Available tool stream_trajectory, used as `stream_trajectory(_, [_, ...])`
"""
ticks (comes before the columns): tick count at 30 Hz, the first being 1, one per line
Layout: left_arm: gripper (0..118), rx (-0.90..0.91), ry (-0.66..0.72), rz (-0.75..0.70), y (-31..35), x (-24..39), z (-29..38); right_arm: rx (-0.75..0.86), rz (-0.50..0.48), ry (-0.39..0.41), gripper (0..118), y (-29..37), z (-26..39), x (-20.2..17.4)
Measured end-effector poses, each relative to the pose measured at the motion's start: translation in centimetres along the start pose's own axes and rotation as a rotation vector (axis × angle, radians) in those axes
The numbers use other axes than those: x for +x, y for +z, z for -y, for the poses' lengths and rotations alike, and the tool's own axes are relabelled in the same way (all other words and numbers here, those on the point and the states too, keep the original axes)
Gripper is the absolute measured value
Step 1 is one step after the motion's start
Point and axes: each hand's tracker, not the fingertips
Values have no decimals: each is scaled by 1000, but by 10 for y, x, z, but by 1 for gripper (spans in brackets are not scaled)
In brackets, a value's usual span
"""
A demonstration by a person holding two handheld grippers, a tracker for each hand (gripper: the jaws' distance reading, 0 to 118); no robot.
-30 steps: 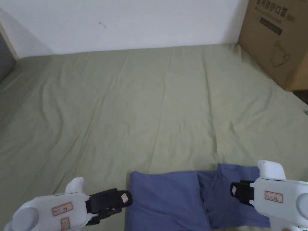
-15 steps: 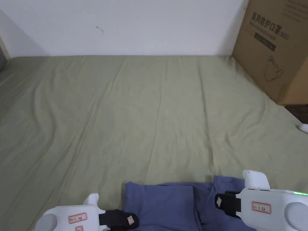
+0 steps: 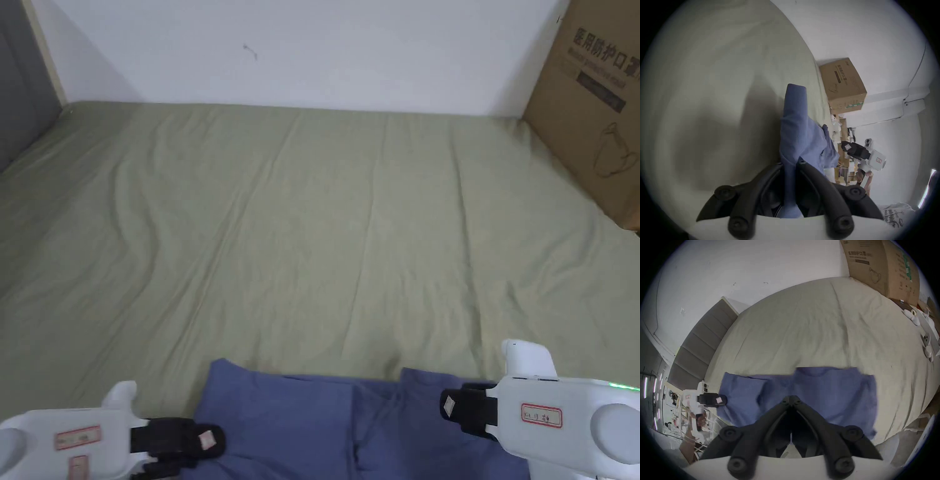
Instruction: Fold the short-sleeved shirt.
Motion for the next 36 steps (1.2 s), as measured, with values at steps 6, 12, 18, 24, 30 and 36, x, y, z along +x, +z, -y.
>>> stream_trajectory(6, [9,88,-12,-170,87,-16,-17,-18,-2,8,0,-6,6,-2])
stream_trajectory(12, [9,158,35,-234,122,-11,-10,-29,1,-14,0,-8,12,7])
stream_trajectory(18, [9,185,-6,-248,103,54,-10,-21,-4,-41,0,-4,15,19])
stream_trajectory(24, [9,139,-257,-207,48,157,-10,12,-6,-87,0,8,18,42])
stream_trajectory(30, [9,-100,-404,-156,-59,212,6,39,11,-150,0,23,29,71])
stream_trajectory(36, [88,-287,-444,-165,-148,215,29,56,32,-248,0,33,45,99])
